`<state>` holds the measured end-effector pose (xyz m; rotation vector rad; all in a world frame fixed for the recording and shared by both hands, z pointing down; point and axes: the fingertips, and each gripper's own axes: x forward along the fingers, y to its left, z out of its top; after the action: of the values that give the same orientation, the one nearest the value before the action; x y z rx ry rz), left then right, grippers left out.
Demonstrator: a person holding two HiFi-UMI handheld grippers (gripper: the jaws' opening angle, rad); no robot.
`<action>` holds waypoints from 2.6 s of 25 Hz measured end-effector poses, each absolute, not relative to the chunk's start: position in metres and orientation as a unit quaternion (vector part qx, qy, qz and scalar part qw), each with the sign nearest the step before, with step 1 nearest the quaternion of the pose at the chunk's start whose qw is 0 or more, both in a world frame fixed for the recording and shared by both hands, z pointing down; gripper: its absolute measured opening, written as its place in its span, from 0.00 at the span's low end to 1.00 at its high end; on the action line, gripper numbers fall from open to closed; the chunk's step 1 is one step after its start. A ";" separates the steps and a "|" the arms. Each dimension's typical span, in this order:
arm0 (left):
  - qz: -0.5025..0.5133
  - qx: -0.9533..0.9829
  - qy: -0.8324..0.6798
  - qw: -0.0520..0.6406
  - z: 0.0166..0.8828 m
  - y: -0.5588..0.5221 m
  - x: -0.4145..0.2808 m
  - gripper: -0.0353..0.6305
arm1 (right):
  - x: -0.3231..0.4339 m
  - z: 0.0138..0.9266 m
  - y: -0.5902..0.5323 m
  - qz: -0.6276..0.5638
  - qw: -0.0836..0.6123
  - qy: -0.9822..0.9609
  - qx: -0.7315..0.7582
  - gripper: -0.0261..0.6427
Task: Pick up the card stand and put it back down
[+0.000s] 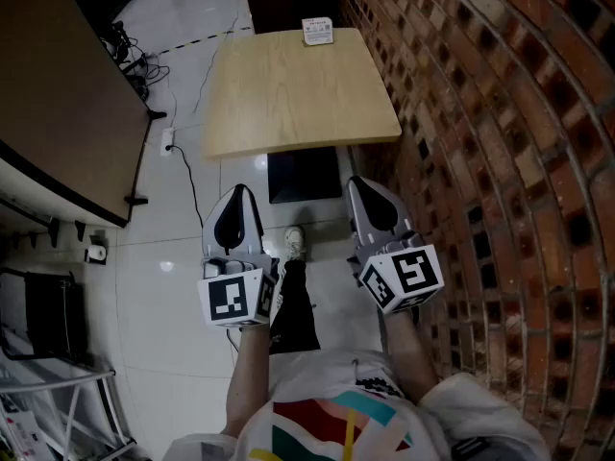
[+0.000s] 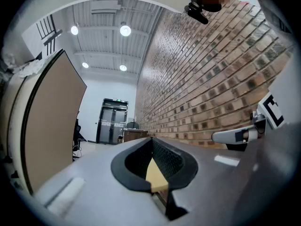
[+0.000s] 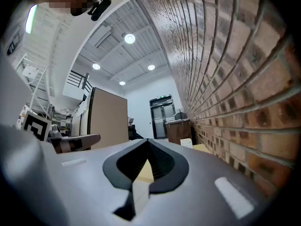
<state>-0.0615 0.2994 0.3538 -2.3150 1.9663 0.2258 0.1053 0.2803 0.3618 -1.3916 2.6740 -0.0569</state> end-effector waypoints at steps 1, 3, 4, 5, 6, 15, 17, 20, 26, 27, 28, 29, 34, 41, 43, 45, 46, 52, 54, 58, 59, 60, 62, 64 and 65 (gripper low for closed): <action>0.079 -0.759 0.645 0.047 0.356 0.267 -0.073 0.05 | 0.099 0.360 0.249 -0.016 0.067 0.883 -0.464 0.04; 0.086 -0.757 0.646 0.042 0.359 0.202 -0.095 0.05 | 0.083 0.357 0.186 -0.011 0.067 0.880 -0.469 0.04; 0.088 -0.757 0.647 0.039 0.358 0.169 -0.106 0.05 | 0.072 0.354 0.154 -0.011 0.064 0.881 -0.469 0.04; 0.088 -0.758 0.645 0.038 0.355 0.135 -0.116 0.05 | 0.059 0.350 0.122 -0.011 0.058 0.882 -0.467 0.04; 0.085 -0.761 0.642 0.040 0.350 0.103 -0.125 0.05 | 0.046 0.345 0.091 -0.010 0.053 0.884 -0.465 0.04; 0.073 -0.770 0.634 0.006 0.343 -0.091 -0.180 0.05 | 0.010 0.356 -0.084 -0.053 0.007 0.863 -0.502 0.04; 0.057 -0.773 0.632 0.010 0.350 -0.107 -0.180 0.05 | 0.011 0.371 -0.105 -0.069 -0.003 0.860 -0.506 0.04; 0.007 -0.773 0.633 0.045 0.359 -0.124 -0.180 0.05 | 0.008 0.393 -0.138 -0.074 -0.027 0.860 -0.504 0.04; -0.014 -0.764 0.644 0.035 0.376 -0.165 -0.183 0.05 | 0.016 0.411 -0.233 -0.053 -0.038 0.859 -0.508 0.04; -0.019 -0.765 0.643 0.032 0.379 -0.173 -0.179 0.05 | 0.017 0.415 -0.252 -0.050 -0.047 0.861 -0.504 0.04; -0.023 -0.766 0.641 0.030 0.382 -0.181 -0.175 0.05 | 0.017 0.420 -0.274 -0.049 -0.054 0.864 -0.498 0.04; -0.026 -0.769 0.638 0.028 0.384 -0.190 -0.170 0.05 | 0.017 0.425 -0.298 -0.051 -0.058 0.866 -0.494 0.05; -0.047 -0.777 0.628 0.001 0.406 -0.214 -0.153 0.05 | 0.017 0.482 -0.413 -0.073 -0.095 0.841 -0.528 0.90; -0.085 -0.761 0.642 -0.029 0.440 -0.223 -0.167 0.05 | 0.011 0.560 -0.470 -0.146 -0.134 0.815 -0.544 0.90; -0.086 -0.753 0.652 -0.033 0.444 -0.224 -0.176 0.05 | 0.014 0.569 -0.476 -0.146 -0.142 0.806 -0.556 0.90; -0.085 -0.744 0.661 -0.039 0.448 -0.226 -0.185 0.05 | 0.016 0.575 -0.480 -0.148 -0.147 0.803 -0.559 0.90; -0.085 -0.741 0.665 -0.042 0.450 -0.228 -0.189 0.05 | 0.015 0.579 -0.481 -0.149 -0.150 0.804 -0.555 0.90; -0.082 -0.735 0.671 -0.046 0.454 -0.233 -0.199 0.05 | 0.010 0.584 -0.484 -0.122 -0.158 0.820 -0.536 0.90; -0.085 -0.735 0.671 -0.049 0.457 -0.232 -0.198 0.05 | 0.008 0.584 -0.483 -0.123 -0.156 0.823 -0.532 0.90; -0.085 -0.738 0.668 -0.046 0.456 -0.231 -0.193 0.05 | 0.010 0.582 -0.477 -0.112 -0.163 0.822 -0.534 0.90; -0.082 -0.738 0.668 -0.044 0.454 -0.230 -0.192 0.05 | 0.011 0.579 -0.475 -0.105 -0.165 0.821 -0.536 0.90; -0.079 -0.738 0.669 -0.044 0.452 -0.229 -0.192 0.05 | 0.011 0.575 -0.472 -0.098 -0.163 0.822 -0.537 0.90; -0.074 -0.736 0.671 -0.041 0.447 -0.227 -0.193 0.05 | 0.009 0.560 -0.463 -0.086 -0.148 0.825 -0.538 0.90; -0.069 -0.735 0.674 -0.034 0.440 -0.225 -0.196 0.05 | 0.008 0.538 -0.450 -0.072 -0.130 0.827 -0.543 0.90; -0.064 -0.735 0.674 -0.029 0.435 -0.224 -0.196 0.05 | 0.008 0.526 -0.442 -0.064 -0.122 0.827 -0.546 0.90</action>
<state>-0.1962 -0.2236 0.4346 -2.3525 2.1580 -0.2046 0.0083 -0.4422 0.5258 -1.8621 2.8206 -0.2177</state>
